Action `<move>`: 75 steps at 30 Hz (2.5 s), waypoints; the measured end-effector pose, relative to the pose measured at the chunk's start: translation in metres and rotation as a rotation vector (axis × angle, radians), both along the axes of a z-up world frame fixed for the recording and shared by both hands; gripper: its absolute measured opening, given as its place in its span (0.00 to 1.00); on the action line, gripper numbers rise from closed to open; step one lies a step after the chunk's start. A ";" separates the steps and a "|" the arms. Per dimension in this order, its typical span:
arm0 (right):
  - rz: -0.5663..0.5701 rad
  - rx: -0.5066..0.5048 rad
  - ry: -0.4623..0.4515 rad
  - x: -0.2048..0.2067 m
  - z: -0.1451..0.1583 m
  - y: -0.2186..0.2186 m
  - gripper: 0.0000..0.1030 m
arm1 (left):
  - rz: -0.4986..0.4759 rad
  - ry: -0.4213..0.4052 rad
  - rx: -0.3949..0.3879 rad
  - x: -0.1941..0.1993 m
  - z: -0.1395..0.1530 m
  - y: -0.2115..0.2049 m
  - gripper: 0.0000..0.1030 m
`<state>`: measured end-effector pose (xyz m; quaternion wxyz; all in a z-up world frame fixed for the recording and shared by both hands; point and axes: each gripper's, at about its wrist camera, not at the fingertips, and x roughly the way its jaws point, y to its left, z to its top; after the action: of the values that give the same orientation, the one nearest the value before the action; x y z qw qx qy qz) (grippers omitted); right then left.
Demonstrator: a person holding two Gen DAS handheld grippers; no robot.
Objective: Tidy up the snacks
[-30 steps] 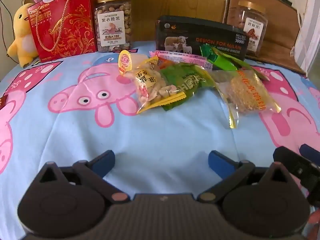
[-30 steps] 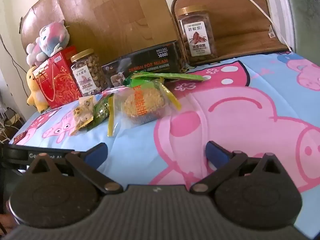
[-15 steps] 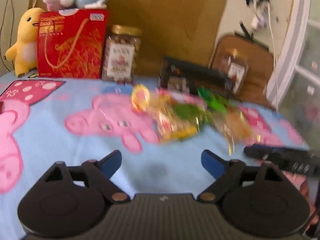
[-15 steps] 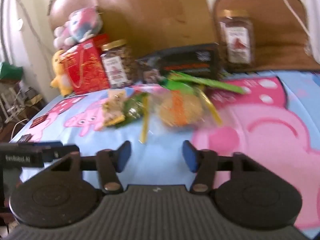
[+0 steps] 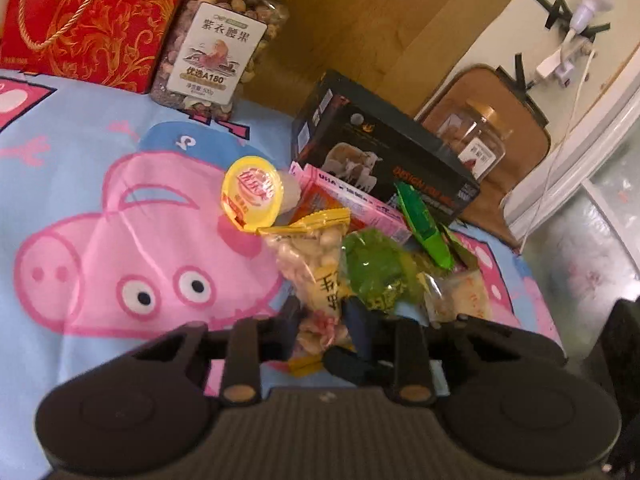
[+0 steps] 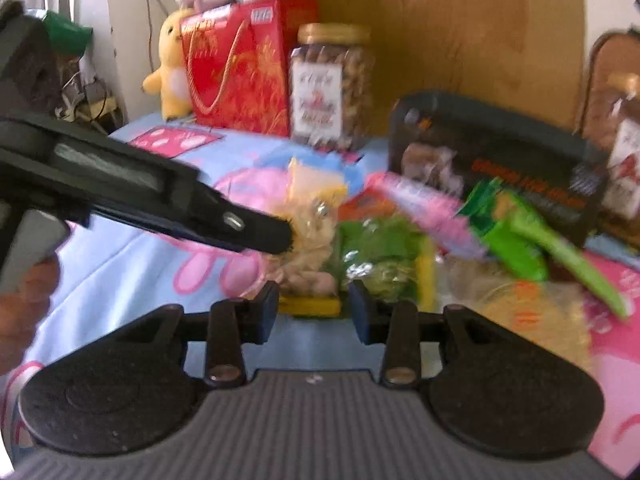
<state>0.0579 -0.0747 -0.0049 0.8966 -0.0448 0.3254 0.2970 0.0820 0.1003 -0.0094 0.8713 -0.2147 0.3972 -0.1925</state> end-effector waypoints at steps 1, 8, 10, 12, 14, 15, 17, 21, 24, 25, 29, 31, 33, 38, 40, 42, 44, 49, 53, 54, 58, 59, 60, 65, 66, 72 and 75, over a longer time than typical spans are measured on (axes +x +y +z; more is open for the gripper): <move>0.000 -0.014 -0.026 -0.005 -0.001 0.003 0.37 | 0.004 -0.002 -0.012 -0.003 0.000 0.003 0.22; -0.017 0.073 -0.167 -0.026 0.027 -0.006 0.34 | 0.003 -0.140 -0.015 -0.018 0.057 -0.003 0.21; -0.047 0.092 -0.235 -0.019 0.042 -0.014 0.34 | -0.028 -0.193 -0.004 -0.002 0.078 -0.012 0.21; -0.083 0.098 -0.280 -0.002 0.054 -0.024 0.33 | -0.055 -0.227 0.006 0.024 0.093 -0.026 0.21; -0.128 0.108 -0.293 0.024 0.064 -0.036 0.30 | -0.072 -0.251 0.014 0.054 0.101 -0.044 0.21; -0.150 0.113 -0.291 0.040 0.068 -0.042 0.30 | -0.081 -0.257 0.018 0.072 0.103 -0.053 0.21; -0.189 0.115 -0.274 0.072 0.070 -0.054 0.30 | -0.089 -0.255 0.025 0.099 0.101 -0.069 0.21; -0.230 0.104 -0.216 0.111 0.060 -0.076 0.31 | -0.081 -0.203 0.033 0.145 0.085 -0.090 0.22; -0.217 0.122 -0.145 0.131 0.049 -0.086 0.36 | -0.059 -0.149 0.094 0.159 0.069 -0.099 0.23; -0.219 0.133 -0.130 0.133 0.046 -0.089 0.37 | -0.056 -0.140 0.116 0.160 0.066 -0.101 0.26; -0.204 0.202 -0.036 0.141 0.040 -0.098 0.38 | -0.037 -0.124 0.182 0.152 0.059 -0.101 0.29; -0.216 0.225 -0.013 0.140 0.039 -0.104 0.38 | -0.010 -0.118 0.180 0.145 0.062 -0.098 0.28; -0.240 0.223 0.000 0.141 0.038 -0.111 0.38 | -0.016 -0.095 0.165 0.138 0.062 -0.101 0.26; -0.276 0.197 -0.059 0.108 0.046 -0.130 0.38 | -0.066 -0.047 0.144 0.124 0.062 -0.117 0.25; -0.286 0.210 -0.126 0.084 0.055 -0.143 0.38 | -0.062 -0.082 0.131 0.114 0.071 -0.120 0.26; -0.283 0.208 -0.174 0.056 0.059 -0.155 0.39 | -0.035 -0.143 0.130 0.099 0.084 -0.116 0.30; -0.278 0.184 -0.198 0.034 0.057 -0.163 0.41 | -0.038 -0.168 0.110 0.085 0.093 -0.114 0.30; -0.275 0.033 -0.191 0.010 0.028 -0.169 0.42 | -0.123 -0.100 0.108 0.066 0.087 -0.133 0.30; -0.228 -0.143 -0.200 0.008 0.004 -0.159 0.42 | -0.163 0.005 0.026 0.061 0.070 -0.143 0.30; -0.217 -0.184 -0.216 0.009 -0.002 -0.157 0.42 | -0.162 0.018 0.010 0.059 0.067 -0.146 0.30; -0.175 -0.283 -0.244 0.029 -0.017 -0.147 0.43 | -0.138 0.061 -0.004 0.060 0.055 -0.150 0.36; -0.161 -0.294 -0.247 0.036 -0.020 -0.145 0.42 | -0.134 0.071 -0.003 0.060 0.052 -0.151 0.36; -0.149 -0.298 -0.254 0.041 -0.023 -0.143 0.40 | -0.133 0.080 -0.006 0.060 0.050 -0.153 0.36; -0.154 -0.313 -0.363 0.028 -0.013 -0.137 0.07 | -0.135 0.069 -0.053 0.052 0.049 -0.148 0.46; -0.157 -0.290 -0.374 0.022 -0.006 -0.138 0.07 | -0.131 0.056 -0.067 0.049 0.052 -0.146 0.47; -0.100 -0.347 -0.495 -0.017 0.019 -0.118 0.06 | -0.108 -0.015 -0.171 0.025 0.072 -0.125 0.67; -0.048 -0.433 -0.571 -0.034 0.013 -0.095 0.02 | -0.092 -0.055 -0.155 0.011 0.079 -0.119 0.80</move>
<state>0.0239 -0.1696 0.0078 0.9278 -0.3072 0.1179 0.1756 0.0934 -0.0190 0.0695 0.8529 -0.2576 0.3663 -0.2685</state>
